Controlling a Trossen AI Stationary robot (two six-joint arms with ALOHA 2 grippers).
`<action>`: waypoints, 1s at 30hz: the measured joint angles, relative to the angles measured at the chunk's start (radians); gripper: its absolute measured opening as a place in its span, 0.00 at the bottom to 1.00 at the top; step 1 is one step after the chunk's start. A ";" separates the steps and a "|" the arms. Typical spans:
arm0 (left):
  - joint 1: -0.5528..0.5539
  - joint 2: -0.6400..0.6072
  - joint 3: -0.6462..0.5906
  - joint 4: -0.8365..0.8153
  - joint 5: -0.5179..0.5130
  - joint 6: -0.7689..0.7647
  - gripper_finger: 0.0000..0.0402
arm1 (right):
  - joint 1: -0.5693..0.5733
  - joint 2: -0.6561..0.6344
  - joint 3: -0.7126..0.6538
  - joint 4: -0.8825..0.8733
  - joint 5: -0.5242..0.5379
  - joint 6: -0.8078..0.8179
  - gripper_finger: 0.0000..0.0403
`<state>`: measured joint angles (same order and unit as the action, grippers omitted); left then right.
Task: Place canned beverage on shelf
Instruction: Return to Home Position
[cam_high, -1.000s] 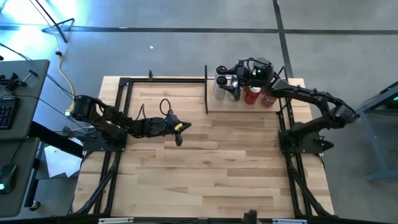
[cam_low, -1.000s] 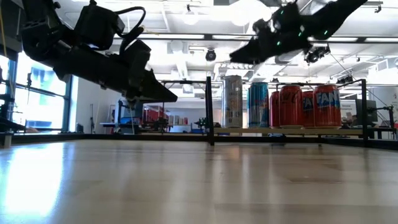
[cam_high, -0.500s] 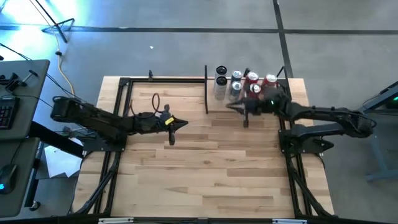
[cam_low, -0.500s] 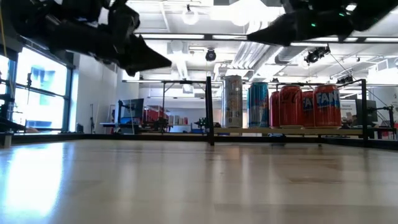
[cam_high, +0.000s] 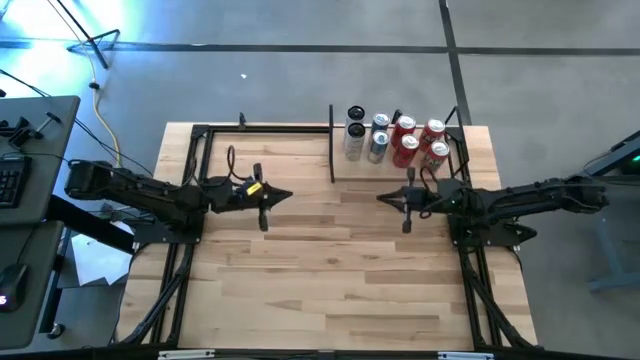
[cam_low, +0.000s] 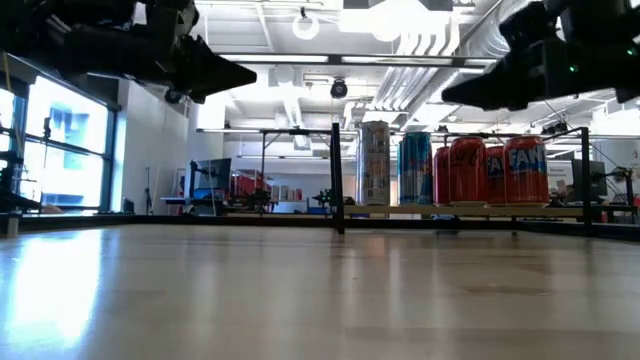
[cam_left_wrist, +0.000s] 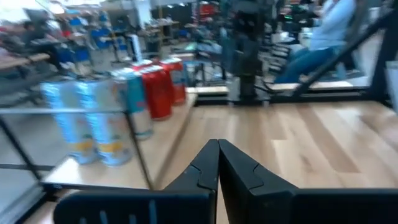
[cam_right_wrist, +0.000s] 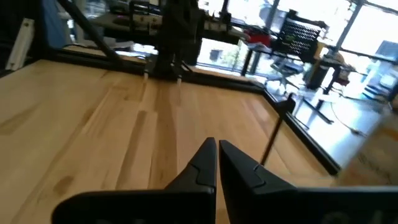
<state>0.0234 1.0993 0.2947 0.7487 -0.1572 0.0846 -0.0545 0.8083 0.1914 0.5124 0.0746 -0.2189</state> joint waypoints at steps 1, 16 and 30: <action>0.008 -0.007 0.000 0.001 -0.005 0.011 0.00 | 0.011 -0.012 -0.016 0.002 0.017 0.011 0.00; 0.260 -0.352 -0.065 -0.183 0.250 0.013 0.00 | 0.043 -0.221 -0.126 -0.121 0.110 0.107 0.00; 0.495 -0.672 -0.265 -0.217 0.438 -0.073 0.00 | -0.112 -0.612 -0.126 -0.513 -0.043 0.140 0.00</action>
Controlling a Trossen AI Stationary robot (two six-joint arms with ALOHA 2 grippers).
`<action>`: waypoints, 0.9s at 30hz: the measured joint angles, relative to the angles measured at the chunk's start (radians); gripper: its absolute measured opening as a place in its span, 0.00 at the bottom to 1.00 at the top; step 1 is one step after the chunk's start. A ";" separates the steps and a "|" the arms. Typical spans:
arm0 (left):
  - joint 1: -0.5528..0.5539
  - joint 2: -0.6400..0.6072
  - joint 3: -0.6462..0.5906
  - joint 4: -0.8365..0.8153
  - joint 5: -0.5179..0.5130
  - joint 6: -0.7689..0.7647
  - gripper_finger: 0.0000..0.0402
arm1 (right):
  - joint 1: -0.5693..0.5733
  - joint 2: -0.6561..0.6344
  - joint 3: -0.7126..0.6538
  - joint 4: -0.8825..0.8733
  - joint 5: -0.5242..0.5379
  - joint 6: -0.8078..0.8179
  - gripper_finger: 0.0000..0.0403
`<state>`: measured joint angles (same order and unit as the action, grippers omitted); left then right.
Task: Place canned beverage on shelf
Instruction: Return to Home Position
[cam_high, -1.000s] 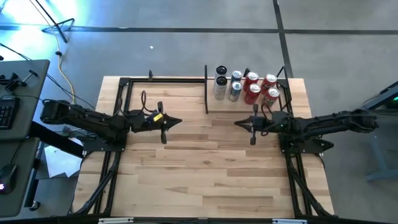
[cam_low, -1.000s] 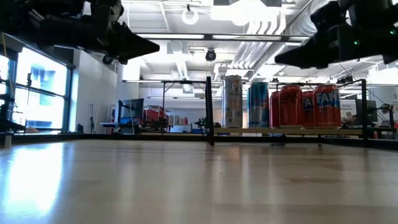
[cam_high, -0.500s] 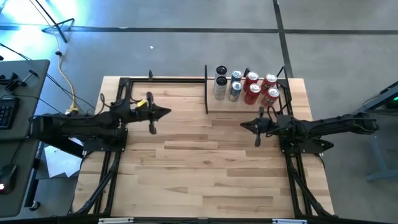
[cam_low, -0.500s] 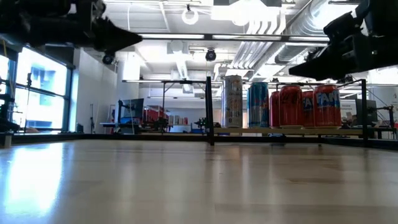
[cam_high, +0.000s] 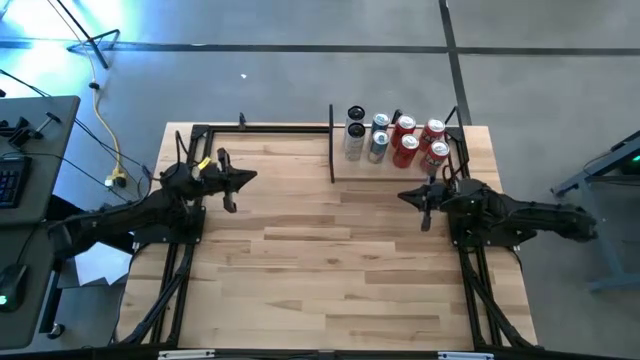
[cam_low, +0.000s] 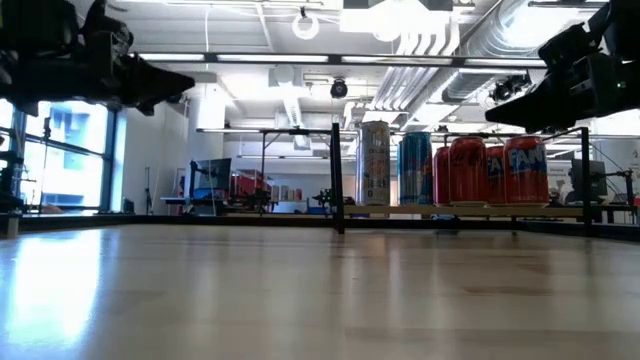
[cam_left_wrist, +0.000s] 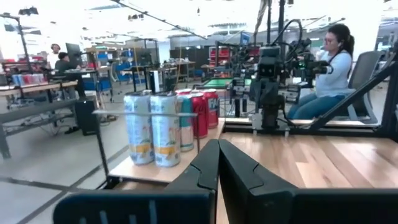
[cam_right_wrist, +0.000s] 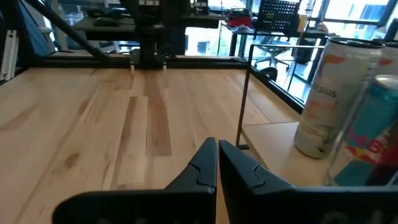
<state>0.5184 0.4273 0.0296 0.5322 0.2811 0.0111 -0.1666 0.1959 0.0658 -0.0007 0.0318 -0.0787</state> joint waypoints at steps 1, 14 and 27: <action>0.014 -0.017 -0.013 -0.004 0.008 -0.002 0.00 | -0.011 -0.031 0.000 -0.027 -0.009 -0.004 0.00; 0.155 -0.168 -0.018 -0.146 0.165 -0.008 0.00 | -0.124 -0.196 0.001 -0.145 -0.120 0.035 0.00; 0.268 -0.347 -0.018 -0.344 0.219 -0.045 0.00 | -0.147 -0.189 -0.056 0.025 0.029 0.072 0.00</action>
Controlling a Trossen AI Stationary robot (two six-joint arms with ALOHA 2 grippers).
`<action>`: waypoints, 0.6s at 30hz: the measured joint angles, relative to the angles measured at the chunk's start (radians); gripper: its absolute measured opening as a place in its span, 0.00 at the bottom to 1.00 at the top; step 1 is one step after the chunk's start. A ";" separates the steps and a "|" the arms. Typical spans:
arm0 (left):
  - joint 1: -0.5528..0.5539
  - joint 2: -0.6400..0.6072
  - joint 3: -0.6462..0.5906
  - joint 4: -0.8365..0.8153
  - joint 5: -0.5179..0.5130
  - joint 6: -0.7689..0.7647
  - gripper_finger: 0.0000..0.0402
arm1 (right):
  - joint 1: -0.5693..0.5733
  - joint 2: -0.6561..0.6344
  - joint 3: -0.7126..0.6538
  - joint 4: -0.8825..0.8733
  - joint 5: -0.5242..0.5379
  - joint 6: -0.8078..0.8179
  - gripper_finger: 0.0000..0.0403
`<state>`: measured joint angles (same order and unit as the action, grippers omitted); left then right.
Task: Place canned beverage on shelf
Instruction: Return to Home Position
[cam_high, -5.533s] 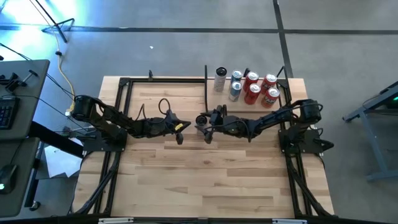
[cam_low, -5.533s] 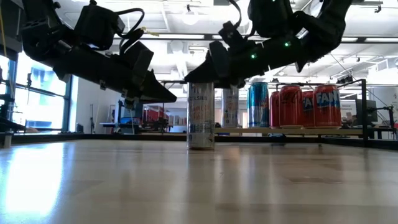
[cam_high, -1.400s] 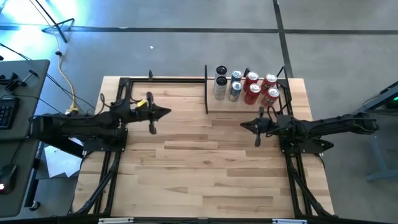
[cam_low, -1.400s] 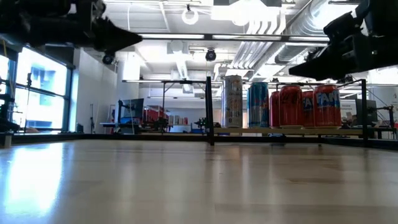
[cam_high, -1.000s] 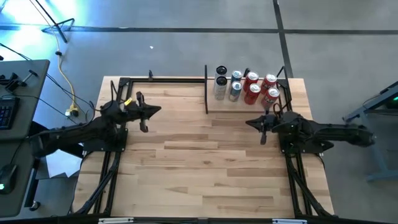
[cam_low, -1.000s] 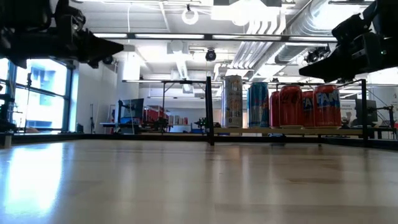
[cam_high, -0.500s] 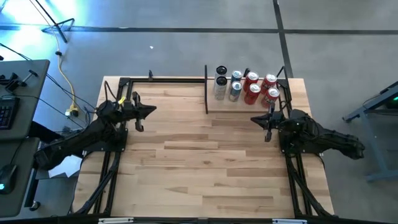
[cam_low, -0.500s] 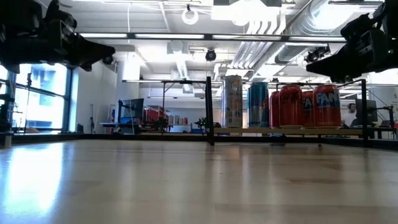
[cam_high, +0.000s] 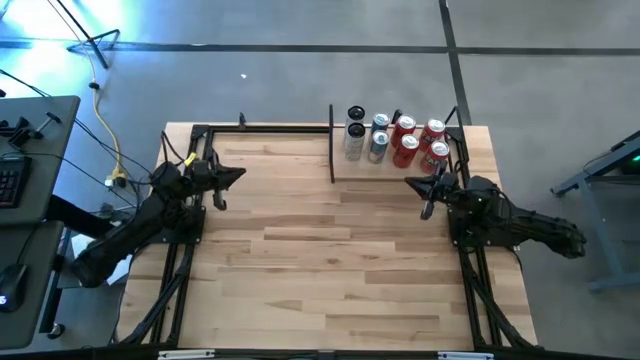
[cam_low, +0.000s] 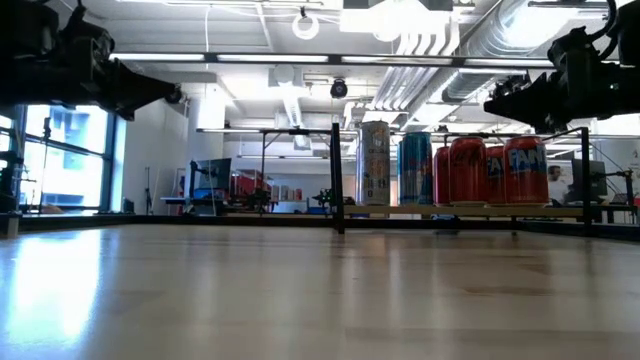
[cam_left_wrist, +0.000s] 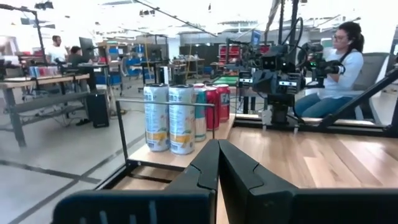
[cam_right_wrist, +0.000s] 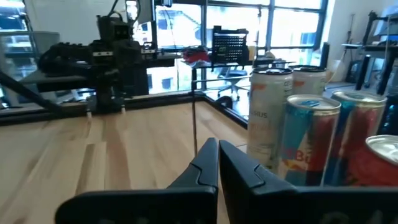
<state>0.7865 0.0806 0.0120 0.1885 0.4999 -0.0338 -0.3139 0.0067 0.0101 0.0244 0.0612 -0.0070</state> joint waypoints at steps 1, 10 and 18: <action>0.003 -0.015 0.000 -0.019 0.000 0.000 0.00 | -0.002 0.000 0.000 0.000 0.001 -0.001 0.00; 0.007 -0.077 0.000 -0.113 0.027 -0.018 0.00 | -0.085 0.014 0.000 0.001 0.005 -0.044 0.00; 0.001 -0.077 0.000 -0.008 -0.026 -0.085 0.00 | -0.155 0.060 0.000 0.001 0.002 -0.022 0.00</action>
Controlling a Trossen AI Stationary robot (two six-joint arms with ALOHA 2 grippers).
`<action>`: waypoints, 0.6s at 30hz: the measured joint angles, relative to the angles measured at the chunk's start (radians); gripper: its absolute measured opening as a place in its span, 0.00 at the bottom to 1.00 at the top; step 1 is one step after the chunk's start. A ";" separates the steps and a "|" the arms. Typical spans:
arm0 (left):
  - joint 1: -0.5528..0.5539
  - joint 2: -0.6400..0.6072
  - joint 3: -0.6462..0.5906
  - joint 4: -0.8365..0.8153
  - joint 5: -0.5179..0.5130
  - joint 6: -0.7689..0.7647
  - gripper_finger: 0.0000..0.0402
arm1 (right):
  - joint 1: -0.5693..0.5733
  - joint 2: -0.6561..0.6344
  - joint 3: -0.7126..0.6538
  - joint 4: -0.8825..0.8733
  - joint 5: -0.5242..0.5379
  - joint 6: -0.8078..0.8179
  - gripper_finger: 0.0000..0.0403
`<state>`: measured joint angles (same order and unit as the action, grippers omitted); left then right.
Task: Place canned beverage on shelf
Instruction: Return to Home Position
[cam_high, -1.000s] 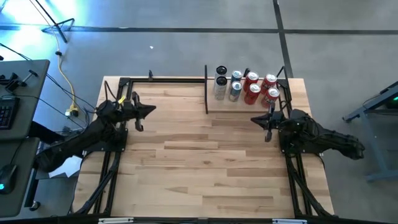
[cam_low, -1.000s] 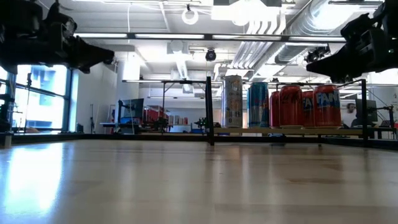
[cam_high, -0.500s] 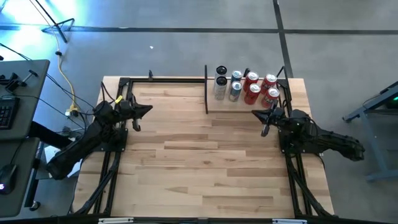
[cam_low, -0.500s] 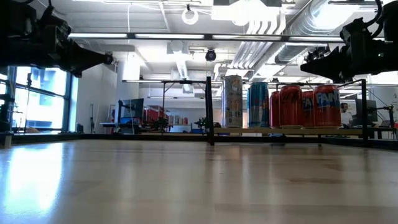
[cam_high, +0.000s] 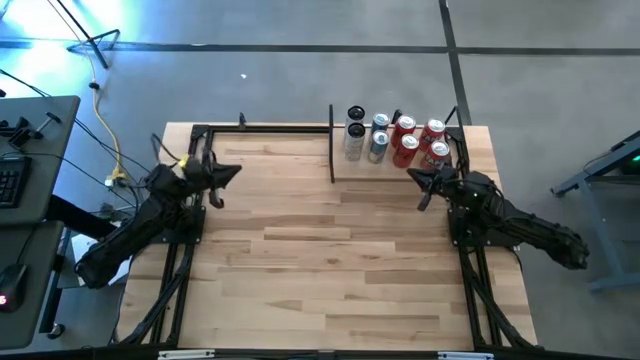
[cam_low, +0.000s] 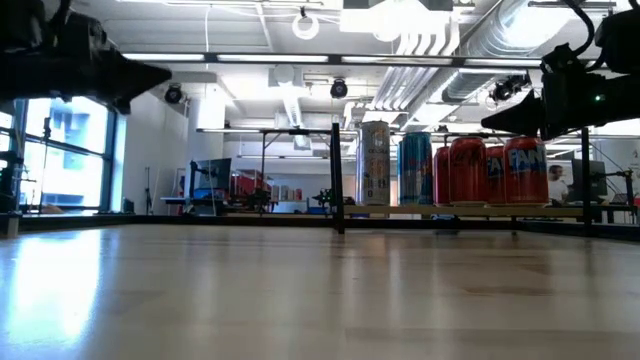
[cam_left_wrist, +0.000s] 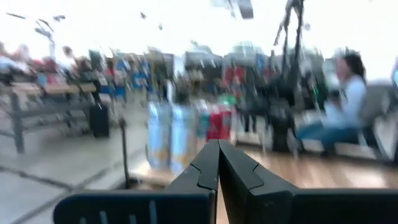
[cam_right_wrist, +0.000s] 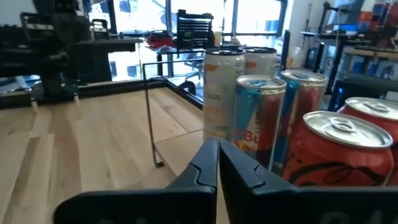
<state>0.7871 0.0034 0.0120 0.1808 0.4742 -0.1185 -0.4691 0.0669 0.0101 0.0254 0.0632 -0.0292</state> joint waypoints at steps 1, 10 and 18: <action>-0.006 0.000 0.000 0.037 -0.026 -0.027 0.00 | -0.003 0.000 0.000 0.000 0.000 0.007 0.00; -0.160 0.000 0.000 0.025 -0.215 -0.077 0.00 | -0.026 -0.002 0.000 0.019 0.109 0.024 0.00; -0.254 0.000 0.000 -0.101 -0.275 -0.008 0.00 | -0.029 -0.001 -0.001 0.018 0.091 -0.017 0.00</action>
<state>0.5327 0.0036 0.0124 0.0801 0.1989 -0.1269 -0.4976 0.0658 0.0093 0.0429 0.1538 -0.0457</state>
